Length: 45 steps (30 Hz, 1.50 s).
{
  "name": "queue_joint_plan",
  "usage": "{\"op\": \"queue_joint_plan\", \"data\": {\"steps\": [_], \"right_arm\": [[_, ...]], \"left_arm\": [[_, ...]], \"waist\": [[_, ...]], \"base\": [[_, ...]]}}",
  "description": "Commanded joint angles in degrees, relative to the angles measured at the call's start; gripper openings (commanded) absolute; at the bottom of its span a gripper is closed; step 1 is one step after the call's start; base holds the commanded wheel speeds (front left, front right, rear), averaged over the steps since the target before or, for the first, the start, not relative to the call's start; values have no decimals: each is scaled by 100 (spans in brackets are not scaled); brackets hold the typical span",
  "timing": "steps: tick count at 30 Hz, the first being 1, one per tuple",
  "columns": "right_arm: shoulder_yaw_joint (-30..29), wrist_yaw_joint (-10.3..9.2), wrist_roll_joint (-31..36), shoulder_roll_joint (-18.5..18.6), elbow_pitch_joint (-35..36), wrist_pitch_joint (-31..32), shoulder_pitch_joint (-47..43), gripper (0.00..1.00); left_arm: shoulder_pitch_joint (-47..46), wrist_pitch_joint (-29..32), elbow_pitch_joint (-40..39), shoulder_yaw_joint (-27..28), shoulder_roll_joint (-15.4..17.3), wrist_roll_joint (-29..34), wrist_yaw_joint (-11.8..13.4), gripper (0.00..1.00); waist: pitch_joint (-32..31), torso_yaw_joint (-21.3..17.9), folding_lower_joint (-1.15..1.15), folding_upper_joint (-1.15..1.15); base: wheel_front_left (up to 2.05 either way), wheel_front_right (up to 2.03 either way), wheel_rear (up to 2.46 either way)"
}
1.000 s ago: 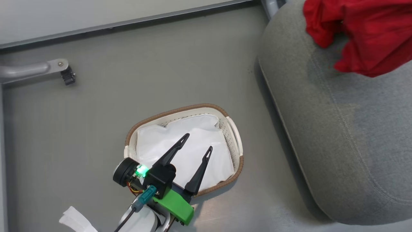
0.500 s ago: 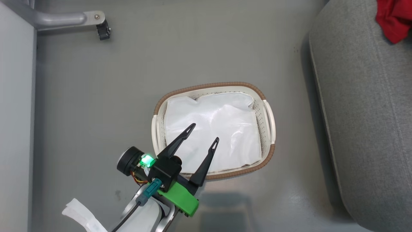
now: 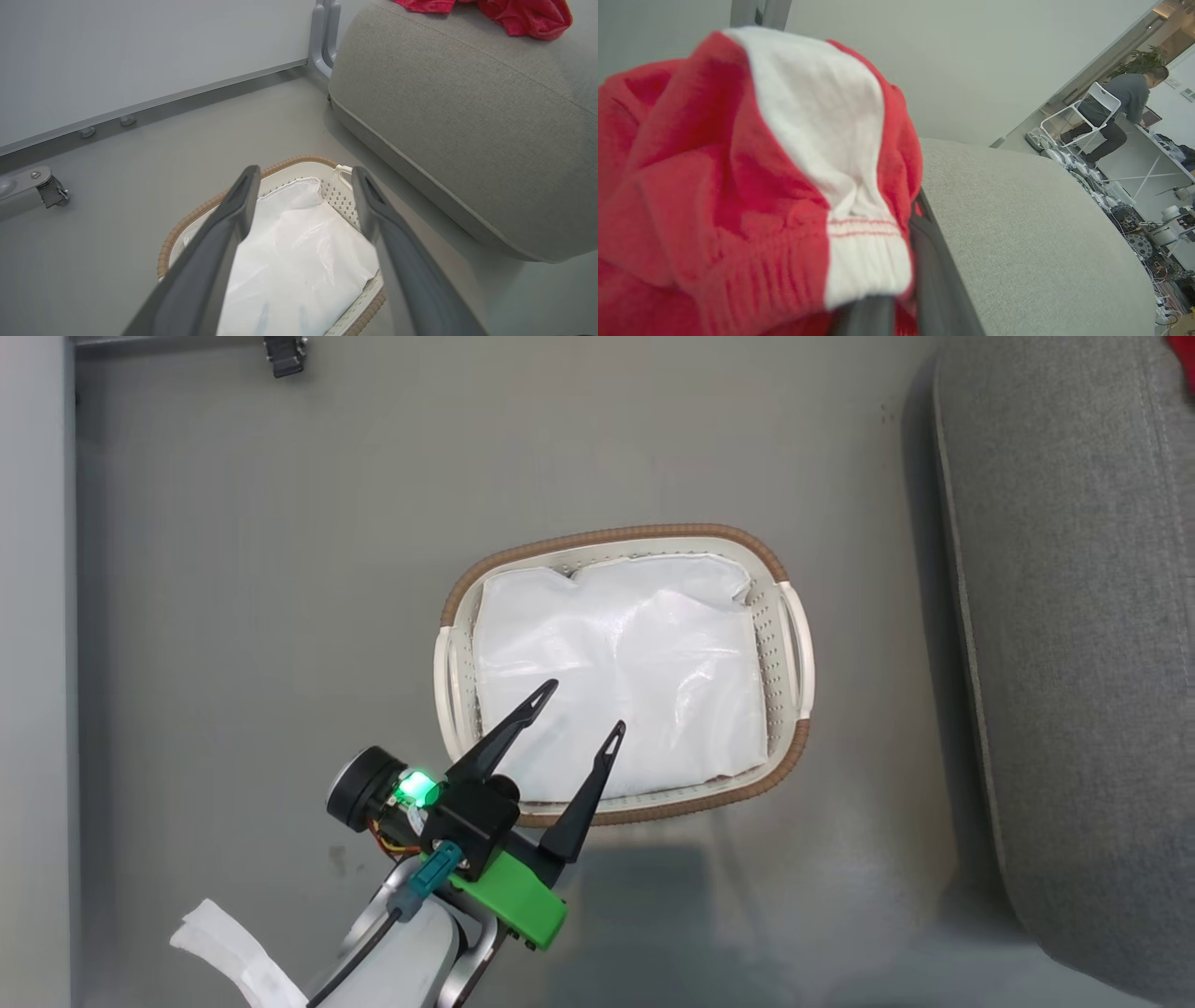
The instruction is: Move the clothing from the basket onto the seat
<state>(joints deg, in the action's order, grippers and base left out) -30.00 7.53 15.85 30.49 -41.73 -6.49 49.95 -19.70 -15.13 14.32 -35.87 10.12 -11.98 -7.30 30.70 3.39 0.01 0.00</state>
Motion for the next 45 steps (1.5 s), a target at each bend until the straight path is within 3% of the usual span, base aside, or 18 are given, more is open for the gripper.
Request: {"op": "queue_joint_plan", "data": {"steps": [1, 7, 18, 25, 36, 45], "right_arm": [[-22, -8, 10, -16, -27, -71, -68, 100], [-90, -8, -102, -298, -125, -333, -215, 100], [483, -8, -579, -757, -13, -675, -892, 100], [824, -8, -719, -894, 378, -733, -1152, 100], [1809, -8, -1241, -893, 794, -661, -1382, 100], [2467, -8, -1810, -1442, 837, -738, -1863, 100]], "left_arm": [[-96, -2, 13, 8, 44, 33, -24, 100], [-84, -2, 46, 8, 94, 24, -24, 100], [92, -2, 84, 152, 147, -85, -23, 100], [249, -2, 62, 350, 60, -192, 16, 100], [730, -2, -7, 1174, -296, -397, 336, 100], [1339, 1, -118, 2113, -504, -458, 553, 100]], "waist": [[-18, -123, -1, 0], [-162, -383, -1, 0], [-626, -861, -1, 0], [-1094, -935, -1, 0], [-2063, -420, -1, 0], [-2583, 161, -1, 0]], "base": [[0, 0, 0], [0, 0, 0], [0, 0, 0], [0, 0, 0], [0, 0, 0], [0, 0, 0]]}}
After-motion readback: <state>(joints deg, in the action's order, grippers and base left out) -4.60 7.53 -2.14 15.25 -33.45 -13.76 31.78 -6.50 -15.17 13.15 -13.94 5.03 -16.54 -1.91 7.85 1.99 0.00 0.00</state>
